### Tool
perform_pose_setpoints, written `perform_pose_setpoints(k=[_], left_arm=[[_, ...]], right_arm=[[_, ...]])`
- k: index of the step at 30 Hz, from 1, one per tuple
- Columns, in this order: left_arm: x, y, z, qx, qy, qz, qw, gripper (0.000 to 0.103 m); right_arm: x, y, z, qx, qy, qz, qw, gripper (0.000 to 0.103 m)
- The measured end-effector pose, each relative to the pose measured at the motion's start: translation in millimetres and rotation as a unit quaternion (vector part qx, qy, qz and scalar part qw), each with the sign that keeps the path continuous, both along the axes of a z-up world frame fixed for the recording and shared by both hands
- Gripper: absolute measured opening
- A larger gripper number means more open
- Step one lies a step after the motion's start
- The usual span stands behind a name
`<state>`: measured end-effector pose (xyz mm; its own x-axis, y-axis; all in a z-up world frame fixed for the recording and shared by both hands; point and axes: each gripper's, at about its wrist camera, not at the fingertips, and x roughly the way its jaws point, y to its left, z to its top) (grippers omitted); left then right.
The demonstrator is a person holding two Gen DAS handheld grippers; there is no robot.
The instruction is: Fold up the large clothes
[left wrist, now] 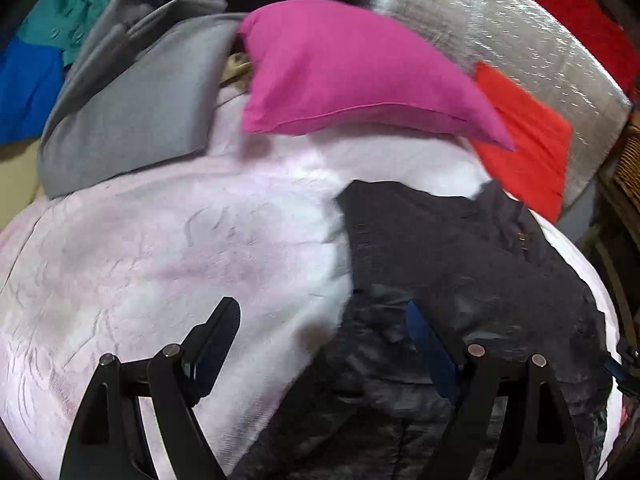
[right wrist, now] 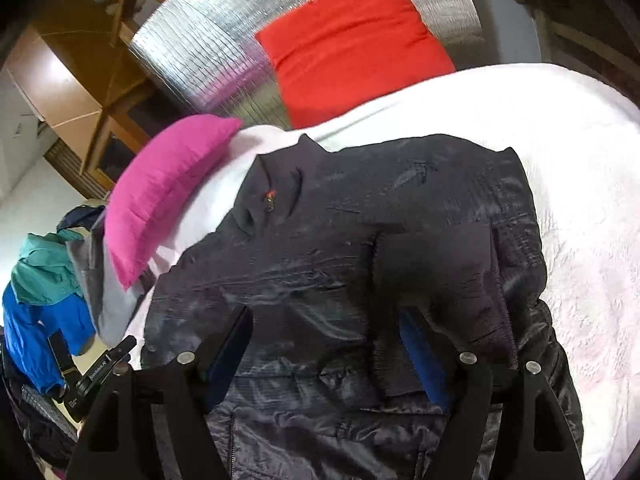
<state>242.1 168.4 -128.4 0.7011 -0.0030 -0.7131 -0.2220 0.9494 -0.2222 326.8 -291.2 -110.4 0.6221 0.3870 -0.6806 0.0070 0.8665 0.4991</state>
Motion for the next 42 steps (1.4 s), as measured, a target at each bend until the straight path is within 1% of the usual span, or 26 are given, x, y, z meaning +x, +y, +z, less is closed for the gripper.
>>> perform_pose_setpoints(k=[1,2,3,4,5,6,9,12,14,16,17,18,19,20,21,22,24,27,33,38,42], left_arm=[[1.4,-5.7,-1.6,0.011,0.007,-0.008,0.9999,0.086],[5.1,-12.5,-5.9,0.031,0.017,-0.014,0.9993,0.086],[10.2,-15.2,-11.5,0.051,0.030,-0.010,0.9982,0.086],[13.8,-19.1,-21.0,0.063,0.046,-0.008,0.9969,0.086],[16.1,-19.8,-26.0,0.059,0.058,-0.012,0.9965,0.086],[14.8,-16.2,-28.7,0.050,0.058,-0.010,0.9970,0.086],[11.7,-5.5,-22.1,0.022,0.055,0.001,0.9982,0.086],[1.4,-6.3,-6.0,0.024,0.024,0.006,0.9994,0.086],[-3.4,-13.9,-0.8,0.026,0.012,-0.003,0.9996,0.086],[-3.2,-23.7,-5.4,0.028,0.025,-0.013,0.9992,0.086],[1.4,-28.3,-13.6,0.031,0.048,-0.023,0.9981,0.086],[4.9,-30.8,-21.1,0.026,0.072,-0.033,0.9965,0.086],[7.7,-28.1,-26.2,0.012,0.084,-0.035,0.9958,0.086],[8.9,-22.3,-28.4,-0.002,0.084,-0.031,0.9960,0.086],[5.5,-17.7,-24.6,-0.017,0.081,-0.025,0.9963,0.086],[0.5,-15.7,-19.1,-0.022,0.074,-0.022,0.9967,0.086],[-11.2,-15.4,-6.4,-0.010,0.059,-0.025,0.9979,0.086],[-32.0,-13.9,7.8,0.009,0.037,-0.037,0.9986,0.086],[-83.4,-4.2,25.2,0.015,0.012,-0.059,0.9981,0.086],[-141.2,15.3,32.7,0.012,-0.004,-0.058,0.9982,0.086],[-182.4,33.4,25.1,0.002,0.005,-0.055,0.9985,0.086]], right_arm=[[0.2,-1.4,-4.3,-0.002,0.007,-0.003,1.000,0.079],[1.9,-3.3,-10.1,-0.003,0.017,-0.006,1.000,0.079],[3.8,-7.2,-20.3,0.005,0.031,-0.009,0.999,0.079],[3.9,-10.6,-26.6,0.014,0.032,-0.011,0.999,0.079],[3.2,-11.8,-26.5,0.015,0.027,-0.011,0.999,0.079],[4.0,-10.7,-25.0,0.014,0.027,-0.010,0.999,0.079],[-0.6,-9.0,-9.6,0.015,0.013,0.000,1.000,0.079],[-10.5,-13.9,3.6,0.017,-0.020,0.000,1.000,0.079],[-10.5,-20.0,-3.7,0.012,-0.010,-0.013,1.000,0.081],[-4.8,-25.8,-23.2,0.020,0.018,-0.021,0.999,0.081],[-4.3,-28.5,-28.5,0.028,0.020,-0.022,0.999,0.081],[-5.4,-28.6,-26.7,0.029,0.015,-0.024,0.999,0.081],[-5.5,-27.3,-21.5,0.028,0.013,-0.024,0.999,0.081],[-7.6,-26.4,-16.0,0.031,0.010,-0.020,0.999,0.081],[-10.8,-25.0,-10.2,0.034,0.005,-0.014,0.999,0.081],[-13.2,-22.6,-5.9,0.032,0.001,-0.011,0.999,0.081],[-23.9,-17.0,7.4,0.011,-0.016,0.002,1.000,0.081],[-47.5,-17.2,20.2,0.005,-0.030,0.010,1.000,0.081],[-114.8,-27.6,34.9,-0.019,-0.043,0.011,0.999,0.081],[-176.2,-49.8,30.8,-0.028,-0.035,-0.003,0.999,0.081],[-229.2,-78.8,18.8,-0.012,-0.015,-0.028,0.999,0.081]])
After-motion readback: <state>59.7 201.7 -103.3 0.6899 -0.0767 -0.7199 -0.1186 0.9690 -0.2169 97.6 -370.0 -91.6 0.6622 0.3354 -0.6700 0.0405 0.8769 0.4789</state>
